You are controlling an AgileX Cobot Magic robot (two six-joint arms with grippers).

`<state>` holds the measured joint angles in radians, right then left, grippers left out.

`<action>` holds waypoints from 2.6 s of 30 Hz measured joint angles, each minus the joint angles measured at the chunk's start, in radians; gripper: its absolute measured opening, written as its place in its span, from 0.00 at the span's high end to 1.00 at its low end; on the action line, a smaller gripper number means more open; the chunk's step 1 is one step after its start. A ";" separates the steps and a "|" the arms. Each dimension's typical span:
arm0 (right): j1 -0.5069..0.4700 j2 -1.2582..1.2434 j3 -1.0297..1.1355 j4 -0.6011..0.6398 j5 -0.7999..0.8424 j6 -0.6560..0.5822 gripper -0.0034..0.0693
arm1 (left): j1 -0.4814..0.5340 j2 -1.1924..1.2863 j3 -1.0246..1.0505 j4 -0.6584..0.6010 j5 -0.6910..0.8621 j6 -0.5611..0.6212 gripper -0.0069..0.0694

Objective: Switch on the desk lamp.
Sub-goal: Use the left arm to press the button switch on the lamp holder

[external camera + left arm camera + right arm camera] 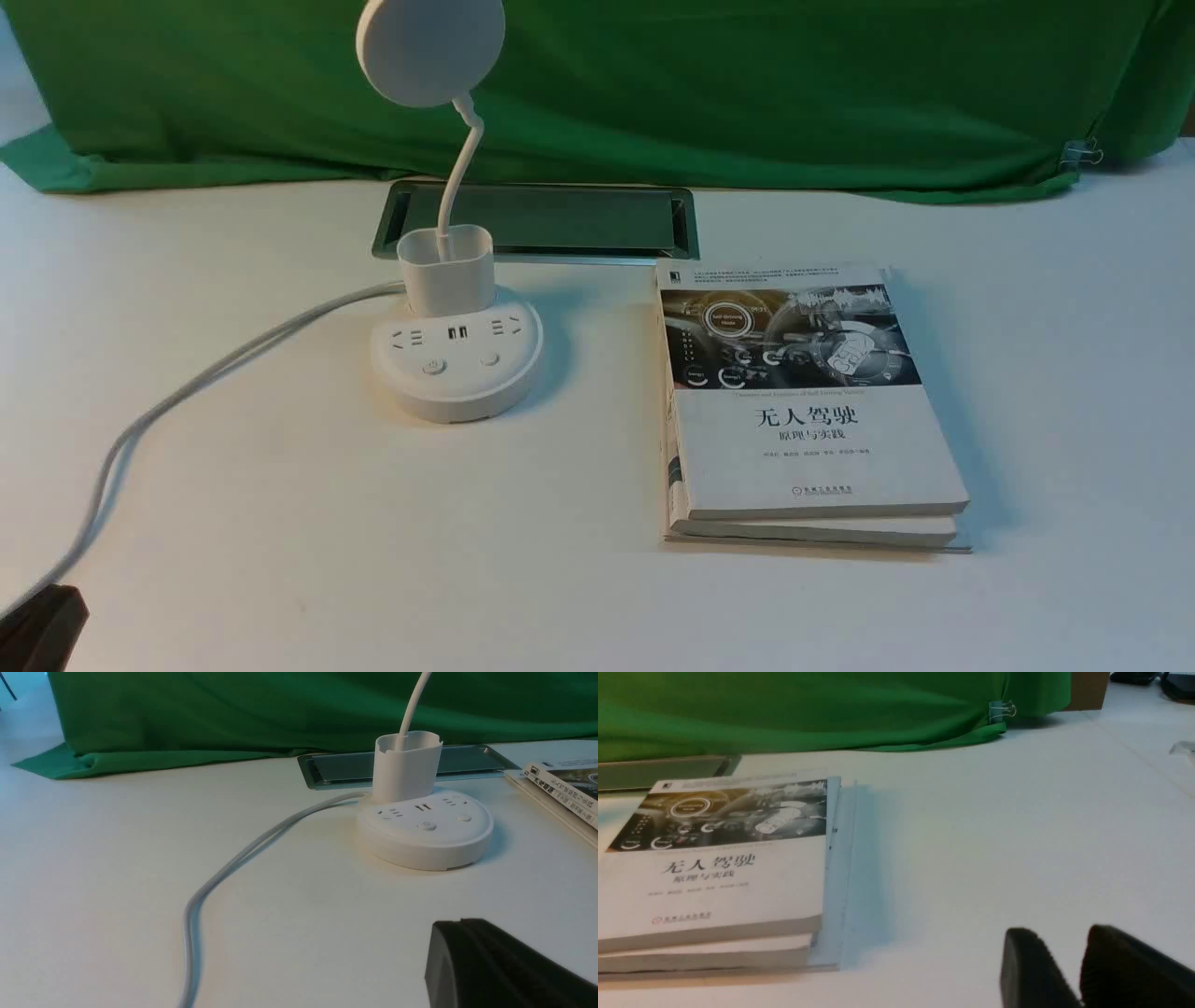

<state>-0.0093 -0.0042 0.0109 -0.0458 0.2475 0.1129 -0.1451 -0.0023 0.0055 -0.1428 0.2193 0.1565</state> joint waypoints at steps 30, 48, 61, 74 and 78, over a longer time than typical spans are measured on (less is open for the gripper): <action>0.000 0.000 0.000 0.000 0.000 0.000 0.63 | 0.000 0.000 0.000 0.000 0.000 0.000 0.91; 0.000 0.000 0.000 0.000 0.000 0.000 0.63 | 0.000 0.000 0.000 0.020 -0.495 0.000 0.91; 0.000 0.000 0.000 0.000 0.000 0.000 0.63 | 0.000 -0.004 -0.112 0.043 -1.020 -0.258 0.91; 0.000 0.000 0.000 0.000 0.000 0.000 0.63 | 0.000 0.418 -0.623 0.084 0.073 -0.203 0.91; 0.000 0.000 0.000 0.000 0.000 0.000 0.63 | 0.000 0.683 -0.599 -0.160 0.155 -0.156 0.91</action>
<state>-0.0093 -0.0042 0.0109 -0.0458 0.2479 0.1129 -0.1451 0.6805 -0.5932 -0.3023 0.3740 0.0000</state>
